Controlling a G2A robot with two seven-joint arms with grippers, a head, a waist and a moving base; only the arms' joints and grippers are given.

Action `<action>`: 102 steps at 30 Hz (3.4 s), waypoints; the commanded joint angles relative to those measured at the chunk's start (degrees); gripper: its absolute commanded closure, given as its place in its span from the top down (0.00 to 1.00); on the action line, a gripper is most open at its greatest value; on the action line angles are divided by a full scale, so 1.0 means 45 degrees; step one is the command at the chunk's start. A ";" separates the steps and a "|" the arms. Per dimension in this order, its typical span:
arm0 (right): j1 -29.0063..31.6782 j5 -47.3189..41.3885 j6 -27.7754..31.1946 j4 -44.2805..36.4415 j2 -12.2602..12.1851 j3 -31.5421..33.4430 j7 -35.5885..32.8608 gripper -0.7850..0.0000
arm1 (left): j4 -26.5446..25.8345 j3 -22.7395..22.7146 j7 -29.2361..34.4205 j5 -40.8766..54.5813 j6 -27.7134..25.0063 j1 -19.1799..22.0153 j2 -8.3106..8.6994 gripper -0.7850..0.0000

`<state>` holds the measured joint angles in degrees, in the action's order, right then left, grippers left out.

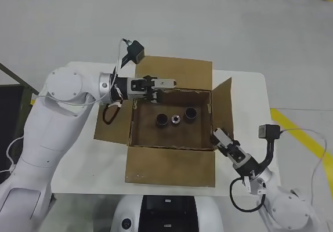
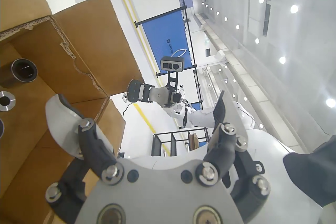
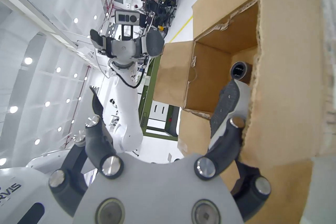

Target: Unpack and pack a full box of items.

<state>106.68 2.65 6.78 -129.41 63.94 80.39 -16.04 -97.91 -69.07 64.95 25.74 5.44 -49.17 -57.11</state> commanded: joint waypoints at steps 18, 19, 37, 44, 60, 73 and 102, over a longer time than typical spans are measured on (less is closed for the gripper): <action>-0.0686 0.1118 -0.1051 0.1484 0.0157 0.0194 0.1587 1.00 | 0.0233 -0.3228 0.1150 0.0168 0.0182 -0.1117 0.0666 1.00; -0.0738 0.1100 -0.1115 0.1599 0.0170 0.0201 0.1633 1.00 | 0.0389 -0.3404 0.1303 0.0358 0.0210 -0.1107 0.0698 1.00; -0.1908 0.0918 -0.2180 0.3432 0.0336 -0.0322 0.1066 1.00 | 0.3545 -0.4935 0.3624 0.1933 -0.0111 -0.0309 0.1121 1.00; -0.2145 0.1074 -0.2244 0.3671 0.0403 -0.0614 0.1069 1.00 | 0.4460 -0.5073 0.4130 0.1506 0.0027 -0.0008 0.1317 1.00; -0.2467 0.1246 -0.2299 0.3880 0.0502 -0.0750 0.1072 1.00 | 0.4953 -0.5151 0.4294 0.1324 0.0196 0.0010 0.1438 1.00; -0.2773 0.2386 -0.2910 0.2001 0.0446 -0.0198 0.0452 1.00 | 0.4953 -0.5151 0.4294 0.1324 0.0196 0.0010 0.1438 1.00; -0.7748 0.6497 -0.5585 0.2573 0.0552 -0.3968 -0.6389 1.00 | 0.4953 -0.5151 0.4294 0.1324 0.0196 0.0010 0.1438 1.00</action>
<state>73.15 30.21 -18.38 -118.21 66.45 63.20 -42.59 -75.63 -92.26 84.27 31.69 6.33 -49.12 -50.64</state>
